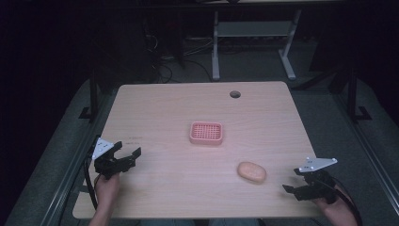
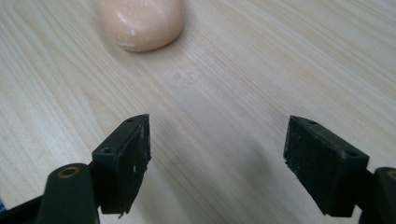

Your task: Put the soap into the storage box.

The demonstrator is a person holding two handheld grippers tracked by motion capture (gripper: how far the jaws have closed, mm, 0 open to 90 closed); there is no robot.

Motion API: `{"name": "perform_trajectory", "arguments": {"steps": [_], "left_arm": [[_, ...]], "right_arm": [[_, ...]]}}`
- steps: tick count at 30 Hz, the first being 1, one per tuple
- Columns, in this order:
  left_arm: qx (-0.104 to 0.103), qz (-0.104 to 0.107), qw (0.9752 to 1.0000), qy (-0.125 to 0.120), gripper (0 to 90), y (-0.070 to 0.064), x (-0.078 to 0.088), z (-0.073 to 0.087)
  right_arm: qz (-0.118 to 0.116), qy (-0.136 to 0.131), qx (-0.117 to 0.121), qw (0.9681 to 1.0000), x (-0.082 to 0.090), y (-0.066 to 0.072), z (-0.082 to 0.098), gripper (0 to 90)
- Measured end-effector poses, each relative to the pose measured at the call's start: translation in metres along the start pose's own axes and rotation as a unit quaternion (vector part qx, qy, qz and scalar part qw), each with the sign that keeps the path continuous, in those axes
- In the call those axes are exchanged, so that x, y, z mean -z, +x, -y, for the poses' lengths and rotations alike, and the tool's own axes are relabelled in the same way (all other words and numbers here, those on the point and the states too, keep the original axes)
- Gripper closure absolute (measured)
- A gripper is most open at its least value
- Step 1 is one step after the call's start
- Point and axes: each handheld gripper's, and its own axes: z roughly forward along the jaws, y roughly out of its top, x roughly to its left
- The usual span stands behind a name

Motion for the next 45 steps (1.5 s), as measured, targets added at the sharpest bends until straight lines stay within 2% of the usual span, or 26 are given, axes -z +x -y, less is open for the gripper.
{"name": "perform_trajectory", "arguments": {"steps": [2, 11, 13, 23, 31, 35, 37, 45], "left_arm": [[0.007, 0.006, 1.0000, -0.002, 14.2, 0.001, 0.000, 0.000], [0.005, 0.022, 0.9998, -0.001, 14.2, -0.001, 0.000, 0.001], [-0.002, 0.020, 0.9998, 0.004, 14.2, -0.001, 0.000, 0.001], [-0.001, 0.018, 0.9998, 0.005, 14.2, -0.001, -0.001, 0.002], [-0.008, 0.019, 0.9998, 0.008, 14.2, -0.002, -0.002, 0.002], [-0.008, 0.017, 0.9998, 0.010, 14.2, -0.001, -0.002, 0.002], [-0.010, 0.016, 0.9998, 0.011, 14.2, -0.002, -0.002, 0.002], [-0.011, 0.017, 0.9997, 0.012, 14.2, -0.002, -0.002, 0.002]], "right_arm": [[-0.002, -0.003, 0.004, 1.0000, 0.000, 0.000, -0.002, 22.4], [-0.007, 0.005, 0.016, 0.9998, -0.002, 0.007, -0.009, 21.2], [-0.007, 0.009, 0.018, 0.9998, -0.002, 0.009, -0.011, 20.1], [-0.010, 0.011, 0.033, 0.9994, -0.002, 0.015, -0.020, 19.9], [-0.010, 0.018, 0.046, 0.9988, -0.002, 0.019, -0.029, 19.9], [-0.010, 0.022, 0.053, 0.9983, -0.002, 0.021, -0.037, 19.9], [-0.011, 0.030, 0.066, 0.9973, -0.003, 0.022, -0.044, 19.9], [-0.018, 0.036, 0.078, 0.9961, -0.006, 0.025, -0.057, 19.8]]}}
